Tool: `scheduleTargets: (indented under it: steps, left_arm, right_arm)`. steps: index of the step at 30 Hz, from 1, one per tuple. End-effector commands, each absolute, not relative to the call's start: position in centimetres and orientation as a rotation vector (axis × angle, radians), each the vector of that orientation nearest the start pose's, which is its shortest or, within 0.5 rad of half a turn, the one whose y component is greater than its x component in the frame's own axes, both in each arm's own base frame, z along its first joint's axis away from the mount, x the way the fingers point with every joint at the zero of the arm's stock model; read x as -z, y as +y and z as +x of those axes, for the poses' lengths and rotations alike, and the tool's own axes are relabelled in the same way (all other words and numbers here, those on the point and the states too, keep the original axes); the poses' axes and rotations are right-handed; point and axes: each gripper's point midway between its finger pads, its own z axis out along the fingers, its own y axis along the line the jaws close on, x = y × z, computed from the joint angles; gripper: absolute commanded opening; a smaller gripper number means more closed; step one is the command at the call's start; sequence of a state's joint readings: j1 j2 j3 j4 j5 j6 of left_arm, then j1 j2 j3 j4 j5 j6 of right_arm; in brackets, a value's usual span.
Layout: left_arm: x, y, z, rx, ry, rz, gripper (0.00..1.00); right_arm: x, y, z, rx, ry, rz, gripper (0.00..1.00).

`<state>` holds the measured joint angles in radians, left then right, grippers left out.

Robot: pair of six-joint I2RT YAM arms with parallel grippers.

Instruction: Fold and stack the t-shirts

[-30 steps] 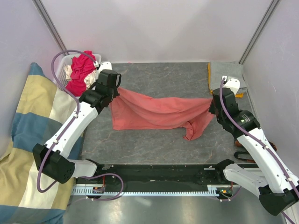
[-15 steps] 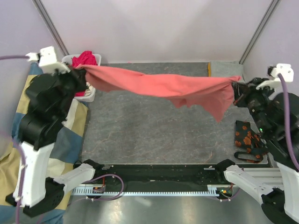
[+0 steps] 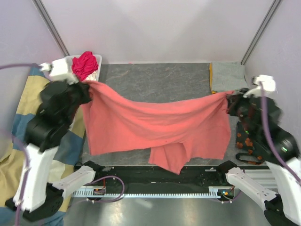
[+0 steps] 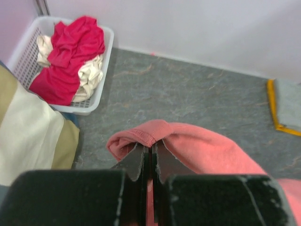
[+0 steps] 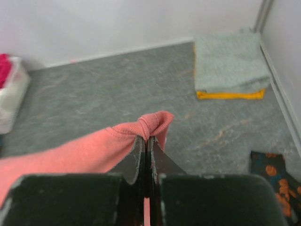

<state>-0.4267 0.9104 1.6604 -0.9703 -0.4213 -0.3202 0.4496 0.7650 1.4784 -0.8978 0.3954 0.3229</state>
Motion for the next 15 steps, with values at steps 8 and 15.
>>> scheduleTargets:
  steps: [8,15]
  left_arm:
    - [-24.7,-8.8,44.9,-0.136,2.029,-0.249,0.02]
    - [-20.5,-5.9,51.9,-0.392,2.08,-0.271,1.0]
  right_arm:
    - [-21.7,5.0,33.5,0.061,1.926,0.479,0.0]
    - [-20.6,4.0,35.8,0.102,1.943,0.488,0.98]
